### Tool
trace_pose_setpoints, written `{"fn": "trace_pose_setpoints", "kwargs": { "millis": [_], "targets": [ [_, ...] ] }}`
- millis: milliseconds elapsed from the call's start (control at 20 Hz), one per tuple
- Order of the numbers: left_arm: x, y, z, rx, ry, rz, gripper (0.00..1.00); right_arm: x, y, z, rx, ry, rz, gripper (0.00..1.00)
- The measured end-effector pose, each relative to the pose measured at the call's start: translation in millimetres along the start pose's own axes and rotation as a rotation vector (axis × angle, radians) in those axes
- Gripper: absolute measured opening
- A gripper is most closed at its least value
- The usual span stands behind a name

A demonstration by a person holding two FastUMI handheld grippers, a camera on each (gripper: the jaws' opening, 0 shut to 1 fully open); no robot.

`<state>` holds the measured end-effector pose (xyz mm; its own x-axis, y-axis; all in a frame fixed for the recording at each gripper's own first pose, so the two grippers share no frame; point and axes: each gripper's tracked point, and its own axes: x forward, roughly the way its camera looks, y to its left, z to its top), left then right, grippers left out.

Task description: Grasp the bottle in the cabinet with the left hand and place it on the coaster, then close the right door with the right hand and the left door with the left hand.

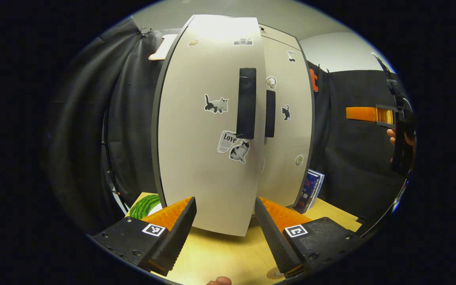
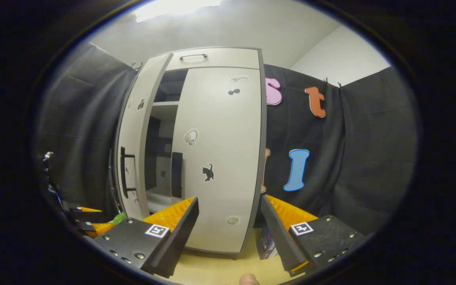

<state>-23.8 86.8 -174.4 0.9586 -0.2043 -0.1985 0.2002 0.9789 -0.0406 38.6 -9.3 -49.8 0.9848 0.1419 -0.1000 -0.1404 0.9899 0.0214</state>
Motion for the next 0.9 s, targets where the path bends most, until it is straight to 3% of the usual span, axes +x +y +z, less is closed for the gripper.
{"fn": "trace_pose_setpoints", "kwargs": {
  "millis": [900],
  "targets": [
    [-1,11,11,-0.005,-0.009,0.051,0.94,0,6,-11,-0.001,0.023,0.013,0.96]
  ]
}}
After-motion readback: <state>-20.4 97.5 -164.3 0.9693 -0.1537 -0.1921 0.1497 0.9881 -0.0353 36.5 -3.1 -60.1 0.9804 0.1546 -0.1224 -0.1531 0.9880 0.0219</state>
